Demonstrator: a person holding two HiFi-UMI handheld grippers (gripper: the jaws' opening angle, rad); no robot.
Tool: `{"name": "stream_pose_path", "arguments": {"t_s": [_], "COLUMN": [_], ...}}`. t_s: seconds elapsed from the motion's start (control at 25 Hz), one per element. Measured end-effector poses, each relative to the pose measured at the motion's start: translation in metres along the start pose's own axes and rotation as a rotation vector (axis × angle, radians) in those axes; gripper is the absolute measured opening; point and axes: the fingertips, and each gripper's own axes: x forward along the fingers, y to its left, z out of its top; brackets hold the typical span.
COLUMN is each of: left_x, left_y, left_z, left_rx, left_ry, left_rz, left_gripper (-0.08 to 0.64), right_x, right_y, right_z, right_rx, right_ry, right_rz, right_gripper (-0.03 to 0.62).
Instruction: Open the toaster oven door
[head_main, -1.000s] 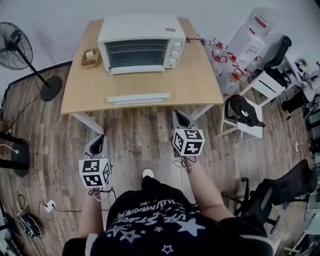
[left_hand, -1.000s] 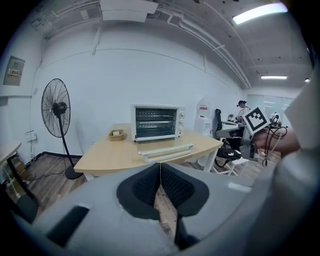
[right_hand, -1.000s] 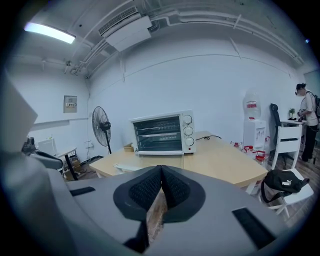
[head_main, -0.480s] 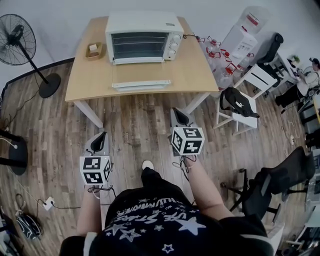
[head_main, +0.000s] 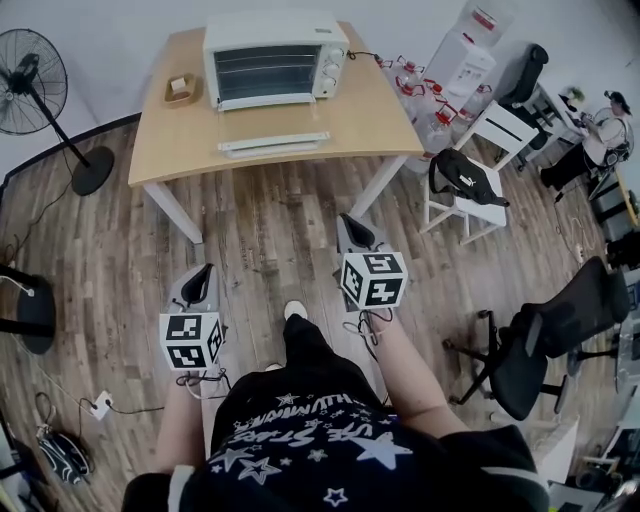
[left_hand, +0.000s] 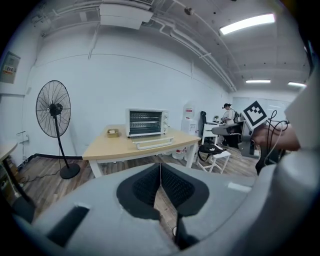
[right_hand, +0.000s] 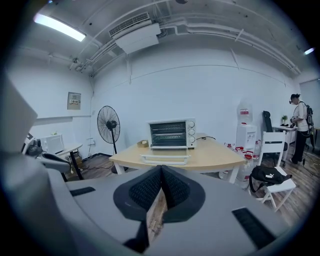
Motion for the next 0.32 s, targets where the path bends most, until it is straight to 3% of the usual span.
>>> {"name": "stream_pose_path", "arguments": {"t_s": [0.32], "left_x": [-0.036], "left_y": [-0.019], "left_z": [-0.028], "left_rx": [-0.004], "left_ry": [0.015], "left_rz": [-0.024], "left_gripper": [0.021], "right_x": [-0.045], "right_y": [0.02], "right_z": [-0.024], "right_rx": [0.01], "right_ry": [0.007], "right_rz": [0.003], "right_gripper": [0.003]}}
